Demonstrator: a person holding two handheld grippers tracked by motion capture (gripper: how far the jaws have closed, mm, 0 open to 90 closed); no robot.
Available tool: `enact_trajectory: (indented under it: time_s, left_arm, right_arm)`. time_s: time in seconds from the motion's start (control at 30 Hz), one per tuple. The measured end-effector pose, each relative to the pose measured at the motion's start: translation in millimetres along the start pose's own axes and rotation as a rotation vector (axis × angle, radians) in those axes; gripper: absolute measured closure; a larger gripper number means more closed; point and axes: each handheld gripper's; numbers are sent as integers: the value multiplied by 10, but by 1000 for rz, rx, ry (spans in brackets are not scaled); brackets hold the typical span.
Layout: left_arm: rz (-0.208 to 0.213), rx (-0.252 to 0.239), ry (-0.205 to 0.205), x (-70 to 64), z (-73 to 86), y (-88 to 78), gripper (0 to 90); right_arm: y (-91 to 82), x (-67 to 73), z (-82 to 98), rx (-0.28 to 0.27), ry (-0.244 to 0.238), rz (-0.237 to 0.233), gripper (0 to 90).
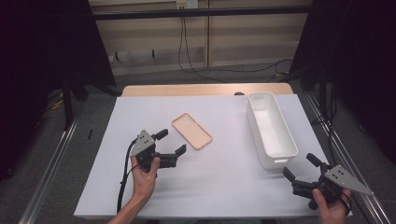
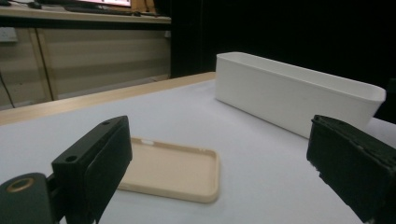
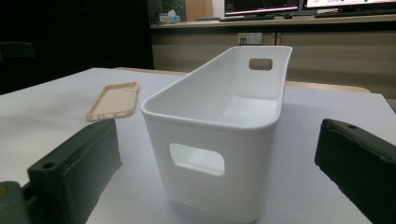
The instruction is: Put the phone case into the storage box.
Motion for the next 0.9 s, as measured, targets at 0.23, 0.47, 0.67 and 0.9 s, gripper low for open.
enact_trajectory:
  time_s: [0.23,0.47,0.67,0.9]
  left_arm:
    - [-18,10,-6,30,-19,148,51]
    - [-16,18,4,15,-40,268,38]
    - [-3,34,8,-32,-68,388,31]
    - [-6,31,31,-33,-97,524,36]
  right_arm:
    - [-4,2,1,2,-1,-2,0]
    - [-5,1,1,1,-2,-3,0]
    - [-5,1,1,3,-2,-3,0]
    - [-5,3,1,1,-3,-6,0]
Point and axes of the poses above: each handheld gripper's, and its own axes: y roughly forward along the jaws, z roughly out of its underside, x roughly to its left, and after that the axes turned 14 degrees about -z, right-handed
